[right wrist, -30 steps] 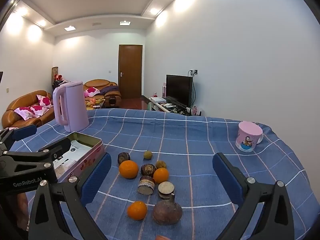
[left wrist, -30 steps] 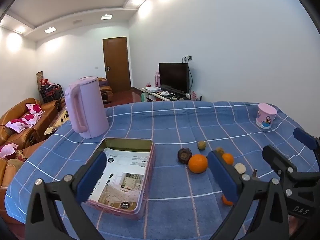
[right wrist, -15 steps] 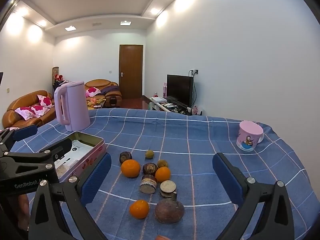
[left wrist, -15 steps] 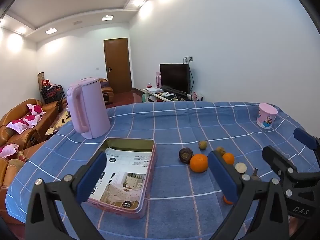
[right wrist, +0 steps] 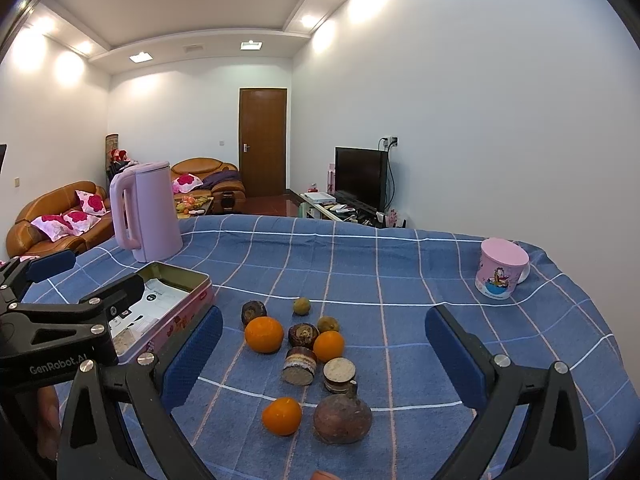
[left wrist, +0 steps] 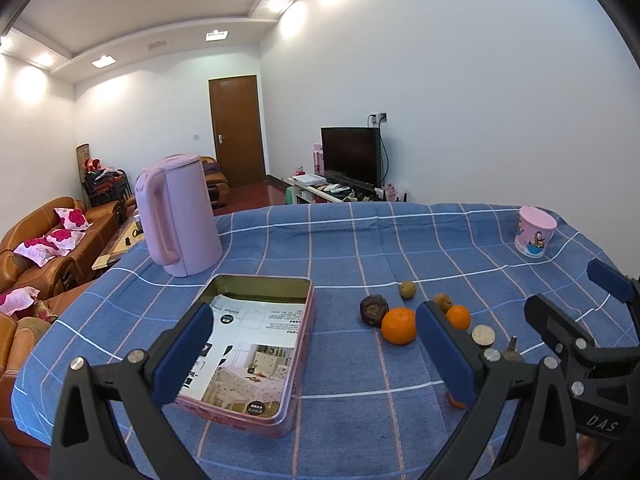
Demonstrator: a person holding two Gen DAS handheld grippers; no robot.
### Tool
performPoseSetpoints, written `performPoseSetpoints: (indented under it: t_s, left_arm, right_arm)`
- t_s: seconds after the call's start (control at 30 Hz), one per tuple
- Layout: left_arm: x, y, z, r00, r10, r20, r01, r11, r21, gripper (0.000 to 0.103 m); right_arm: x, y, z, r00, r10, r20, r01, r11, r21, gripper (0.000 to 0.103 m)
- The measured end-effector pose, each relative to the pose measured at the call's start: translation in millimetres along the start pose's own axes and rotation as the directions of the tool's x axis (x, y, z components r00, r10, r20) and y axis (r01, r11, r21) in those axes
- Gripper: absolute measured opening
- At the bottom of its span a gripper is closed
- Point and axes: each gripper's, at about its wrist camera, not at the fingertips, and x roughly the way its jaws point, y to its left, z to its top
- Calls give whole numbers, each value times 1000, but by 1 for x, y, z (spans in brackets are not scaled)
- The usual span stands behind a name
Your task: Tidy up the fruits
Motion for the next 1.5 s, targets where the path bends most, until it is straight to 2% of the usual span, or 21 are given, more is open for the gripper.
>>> performPoseSetpoints:
  t_s: [1.5]
  left_arm:
    - [1,2,-1,1000,2,-4,-2,1000,-4,103]
  right_arm:
    - [1,6,-5,1000,9,-6,-9,1000,-2,102]
